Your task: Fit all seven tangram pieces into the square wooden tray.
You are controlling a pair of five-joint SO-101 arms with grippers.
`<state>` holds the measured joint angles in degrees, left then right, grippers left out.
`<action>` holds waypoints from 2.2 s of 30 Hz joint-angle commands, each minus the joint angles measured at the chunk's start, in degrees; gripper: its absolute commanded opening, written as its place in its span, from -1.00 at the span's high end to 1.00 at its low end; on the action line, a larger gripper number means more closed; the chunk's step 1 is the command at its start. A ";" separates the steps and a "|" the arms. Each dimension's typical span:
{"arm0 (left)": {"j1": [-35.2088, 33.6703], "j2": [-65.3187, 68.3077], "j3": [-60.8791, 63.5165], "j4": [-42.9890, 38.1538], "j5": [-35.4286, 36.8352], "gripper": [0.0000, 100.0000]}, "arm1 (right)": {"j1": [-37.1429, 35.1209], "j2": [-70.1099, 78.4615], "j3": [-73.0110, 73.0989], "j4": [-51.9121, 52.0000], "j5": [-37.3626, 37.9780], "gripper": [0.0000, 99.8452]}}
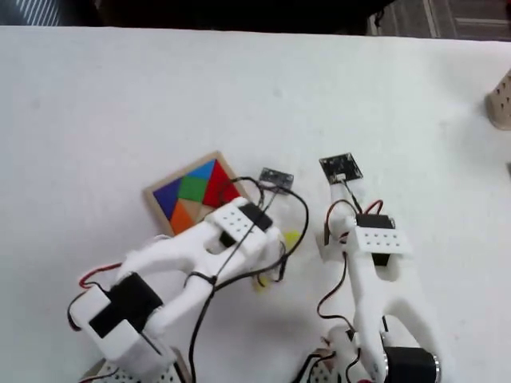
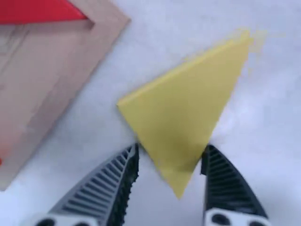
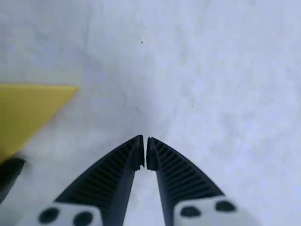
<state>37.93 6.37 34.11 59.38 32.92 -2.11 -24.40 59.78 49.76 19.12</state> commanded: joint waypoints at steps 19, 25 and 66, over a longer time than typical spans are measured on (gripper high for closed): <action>-9.89 -9.63 5.36 -12.66 -25.76 0.60 | 0.13 -0.04 -2.81 0.31 0.88 0.96; -9.54 -9.63 5.27 -14.33 -34.29 0.46 | 0.22 0.13 -2.73 0.31 2.73 0.96; -8.13 -1.98 -1.23 -9.05 -28.57 0.30 | 0.40 -0.04 -2.73 0.31 3.25 0.96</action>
<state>32.04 6.20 33.58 54.29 3.65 -2.11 -24.40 59.78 49.76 21.76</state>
